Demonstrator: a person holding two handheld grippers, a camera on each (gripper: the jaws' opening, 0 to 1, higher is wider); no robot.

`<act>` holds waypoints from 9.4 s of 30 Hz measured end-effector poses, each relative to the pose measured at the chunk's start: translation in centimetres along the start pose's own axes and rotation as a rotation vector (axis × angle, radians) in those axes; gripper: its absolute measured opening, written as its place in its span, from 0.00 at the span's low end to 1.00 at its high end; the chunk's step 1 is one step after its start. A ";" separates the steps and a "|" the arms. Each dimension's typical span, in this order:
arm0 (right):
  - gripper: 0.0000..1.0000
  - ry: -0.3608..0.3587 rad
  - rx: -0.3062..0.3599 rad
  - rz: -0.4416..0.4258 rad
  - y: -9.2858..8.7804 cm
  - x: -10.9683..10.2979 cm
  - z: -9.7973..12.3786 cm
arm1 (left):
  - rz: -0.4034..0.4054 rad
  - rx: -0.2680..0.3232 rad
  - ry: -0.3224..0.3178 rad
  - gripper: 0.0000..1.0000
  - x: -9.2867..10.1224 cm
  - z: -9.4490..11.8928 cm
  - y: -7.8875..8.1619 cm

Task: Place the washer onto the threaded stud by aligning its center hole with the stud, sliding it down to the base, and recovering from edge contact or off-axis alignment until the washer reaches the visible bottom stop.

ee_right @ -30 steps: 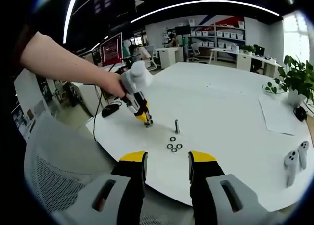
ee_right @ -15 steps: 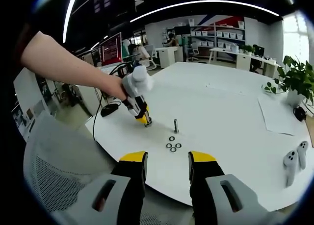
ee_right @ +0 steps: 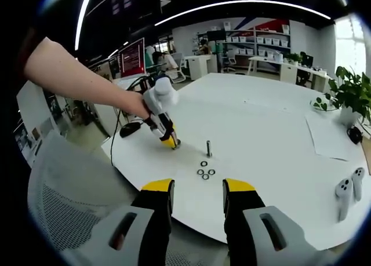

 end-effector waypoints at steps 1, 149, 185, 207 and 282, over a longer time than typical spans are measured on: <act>0.36 0.002 0.000 0.001 0.0 0.0 0.0 | 0.002 0.006 0.004 0.27 -0.1 0.2 0.0; 0.36 -0.054 -0.222 0.099 -3.0 0.1 -0.9 | 0.345 0.590 0.066 0.28 10.5 15.9 -11.1; 0.36 -0.006 -0.342 0.233 -3.6 -0.8 -1.7 | 0.383 0.560 0.064 0.27 10.2 15.5 -11.7; 0.30 0.033 -0.389 0.174 -3.1 0.8 -11.6 | 0.377 0.547 0.068 0.26 10.1 15.3 -11.9; 0.16 0.187 -0.775 0.520 -5.8 1.3 -18.6 | 0.387 0.500 0.085 0.24 9.8 14.7 -12.5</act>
Point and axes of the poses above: the point that each gripper's makers call its tool centre point, and the gripper's own axes: z roughly backward along the fingers, x roughly to its right, y roughly out of its top, the point moved 3 cm from there along z, roughly backward along the fingers, and after that the axes turned 2 degrees about z, right-handed, at the moved point
